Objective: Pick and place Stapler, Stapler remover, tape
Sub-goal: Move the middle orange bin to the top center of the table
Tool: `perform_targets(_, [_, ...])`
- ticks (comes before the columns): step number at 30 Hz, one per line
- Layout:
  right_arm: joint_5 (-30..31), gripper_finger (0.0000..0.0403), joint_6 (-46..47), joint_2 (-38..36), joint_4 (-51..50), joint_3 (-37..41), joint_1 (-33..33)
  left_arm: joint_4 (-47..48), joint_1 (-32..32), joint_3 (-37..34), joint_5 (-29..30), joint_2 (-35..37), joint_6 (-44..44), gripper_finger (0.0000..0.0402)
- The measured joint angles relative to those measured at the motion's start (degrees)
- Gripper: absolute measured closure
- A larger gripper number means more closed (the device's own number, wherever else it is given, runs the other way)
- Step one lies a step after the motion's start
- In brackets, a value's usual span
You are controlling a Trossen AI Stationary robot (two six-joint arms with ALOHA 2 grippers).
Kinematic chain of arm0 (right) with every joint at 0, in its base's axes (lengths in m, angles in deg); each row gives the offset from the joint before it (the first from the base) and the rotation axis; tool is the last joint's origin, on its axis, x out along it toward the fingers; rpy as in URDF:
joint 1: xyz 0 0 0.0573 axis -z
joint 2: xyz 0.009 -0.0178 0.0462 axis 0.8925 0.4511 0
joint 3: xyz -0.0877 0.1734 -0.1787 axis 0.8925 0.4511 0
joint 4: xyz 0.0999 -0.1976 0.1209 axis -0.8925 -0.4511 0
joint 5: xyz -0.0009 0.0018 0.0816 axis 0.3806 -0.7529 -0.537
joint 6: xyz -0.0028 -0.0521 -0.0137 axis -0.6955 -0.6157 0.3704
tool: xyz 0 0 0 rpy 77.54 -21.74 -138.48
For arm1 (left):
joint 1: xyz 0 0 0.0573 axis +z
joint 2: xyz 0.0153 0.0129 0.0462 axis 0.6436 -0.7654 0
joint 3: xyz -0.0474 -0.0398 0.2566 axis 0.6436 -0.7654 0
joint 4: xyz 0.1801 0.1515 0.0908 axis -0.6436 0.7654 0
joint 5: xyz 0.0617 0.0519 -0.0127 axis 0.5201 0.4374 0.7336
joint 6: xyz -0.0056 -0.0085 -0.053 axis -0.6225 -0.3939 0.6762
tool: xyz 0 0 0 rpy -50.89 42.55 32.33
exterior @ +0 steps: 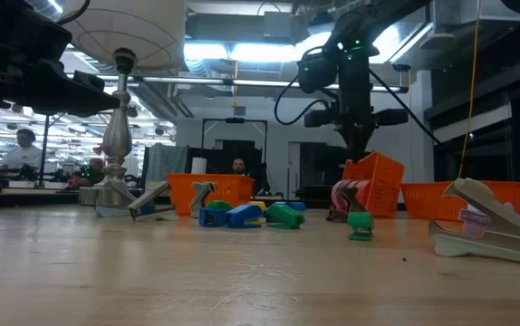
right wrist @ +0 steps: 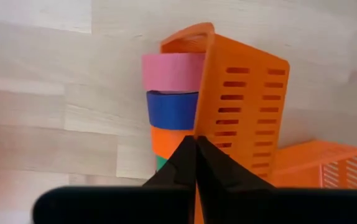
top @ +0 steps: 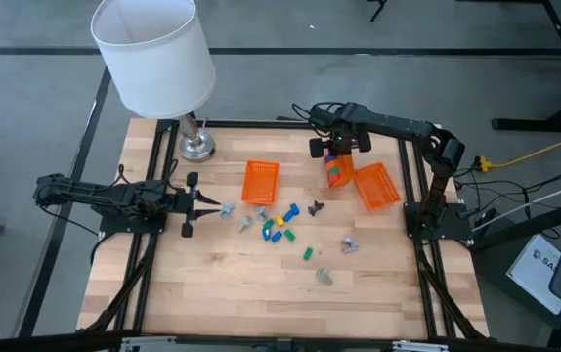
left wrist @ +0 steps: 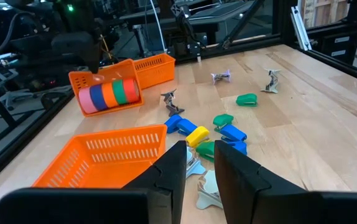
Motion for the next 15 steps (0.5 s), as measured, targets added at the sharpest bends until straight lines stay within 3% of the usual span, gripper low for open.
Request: perform_targets(15, [-1.7,0.0401,-2.53,-0.05,-2.27,-0.89,0.66,0.0,-0.02,0.0,0.0,0.0,0.0,0.0322])
